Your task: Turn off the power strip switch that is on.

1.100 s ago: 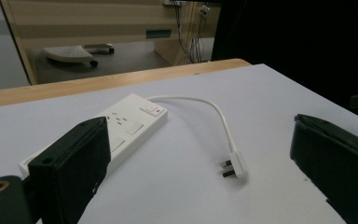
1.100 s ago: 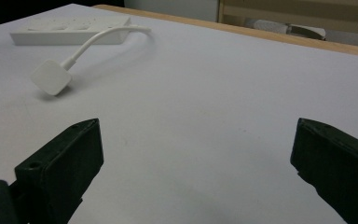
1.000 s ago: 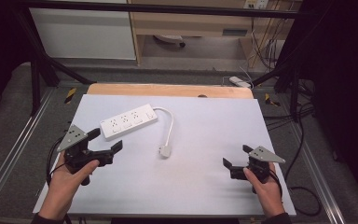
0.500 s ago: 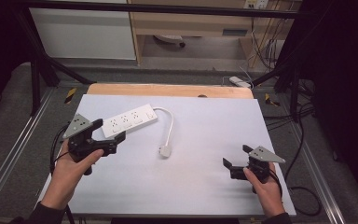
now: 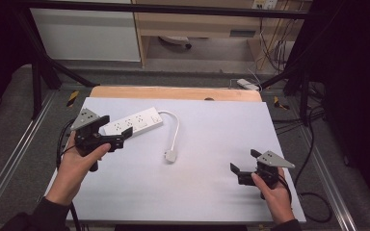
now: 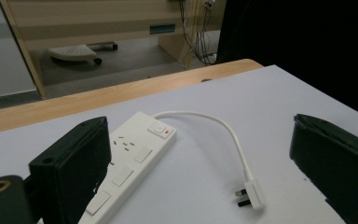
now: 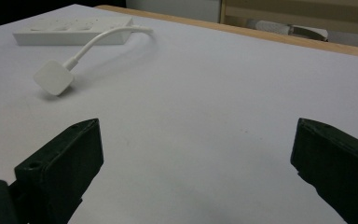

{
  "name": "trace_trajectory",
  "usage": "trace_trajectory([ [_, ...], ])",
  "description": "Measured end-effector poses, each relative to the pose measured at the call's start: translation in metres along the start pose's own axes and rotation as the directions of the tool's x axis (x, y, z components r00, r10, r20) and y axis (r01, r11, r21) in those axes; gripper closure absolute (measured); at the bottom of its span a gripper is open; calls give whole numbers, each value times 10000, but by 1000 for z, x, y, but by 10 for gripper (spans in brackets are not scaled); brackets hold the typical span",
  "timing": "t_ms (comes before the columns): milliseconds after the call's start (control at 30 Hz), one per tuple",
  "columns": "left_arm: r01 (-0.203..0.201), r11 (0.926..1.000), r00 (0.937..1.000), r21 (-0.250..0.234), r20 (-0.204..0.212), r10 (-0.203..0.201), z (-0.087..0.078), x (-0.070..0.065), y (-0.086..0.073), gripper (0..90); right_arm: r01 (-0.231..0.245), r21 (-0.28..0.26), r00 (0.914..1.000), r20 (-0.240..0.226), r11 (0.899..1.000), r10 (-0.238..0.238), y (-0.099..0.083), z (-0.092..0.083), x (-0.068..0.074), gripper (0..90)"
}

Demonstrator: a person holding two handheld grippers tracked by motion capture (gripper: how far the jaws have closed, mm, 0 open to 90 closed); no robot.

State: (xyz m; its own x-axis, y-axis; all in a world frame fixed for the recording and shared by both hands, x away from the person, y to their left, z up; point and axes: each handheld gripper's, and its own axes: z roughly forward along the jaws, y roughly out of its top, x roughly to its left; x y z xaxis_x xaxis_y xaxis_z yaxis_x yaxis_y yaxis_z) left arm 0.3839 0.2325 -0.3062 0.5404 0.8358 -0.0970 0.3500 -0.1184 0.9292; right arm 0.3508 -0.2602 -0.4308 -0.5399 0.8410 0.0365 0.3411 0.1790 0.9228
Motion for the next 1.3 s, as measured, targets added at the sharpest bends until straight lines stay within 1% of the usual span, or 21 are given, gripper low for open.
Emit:
trace_trajectory([
  [67, -103, 9999, 9999, 52, -90, 104, 4, 2, 2, 55, 39, 15, 10000, 27, 10000, -39, 0, 0, 0, 28],
  [167, 21, 10000, 10000, 91, 4, -21, 9, 5, 5, 57, 46, 20, 10000, 24, 10000, -46, 0, 0, 0, 28],
  [267, 1, 9999, 9999, 137, -109, 0, 14, 9, 9, 59, 55, 13, 10000, 6, 10000, -55, 0, 0, 0, 28],
  [367, -142, 9996, 9994, 246, -310, 150, 19, 12, 12, 59, 54, 9, 10000, -5, 10000, -54, 0, 0, 0, 28],
  [567, -78, 9996, 9993, 255, -374, 87, 29, 18, 17, 59, 65, 3, 10000, -16, 10000, -65, 0, 0, 0, 28],
  [733, 14, 9993, 9988, 377, -488, 4, 38, 24, 14, 60, 69, 3, 10000, -22, 10000, -69, 0, 0, 0, 27],
  [1067, 203, 9994, 9974, 264, -691, -184, 48, 36, 10, 70, 76, -4, 10000, -50, 10000, -76, 0, 0, 0, 26],
  [1200, 351, 9992, 9967, 174, -742, -337, 53, 40, 10, 73, 5, 38, 10000, -61, 10000, -5, 0, 1, -1, 26],
  [1300, 359, 9992, 9957, 152, -854, -345, 57, 44, 10, 74, -36, 46, 10000, -54, 10000, 36, -1, 1, -2, 26],
])
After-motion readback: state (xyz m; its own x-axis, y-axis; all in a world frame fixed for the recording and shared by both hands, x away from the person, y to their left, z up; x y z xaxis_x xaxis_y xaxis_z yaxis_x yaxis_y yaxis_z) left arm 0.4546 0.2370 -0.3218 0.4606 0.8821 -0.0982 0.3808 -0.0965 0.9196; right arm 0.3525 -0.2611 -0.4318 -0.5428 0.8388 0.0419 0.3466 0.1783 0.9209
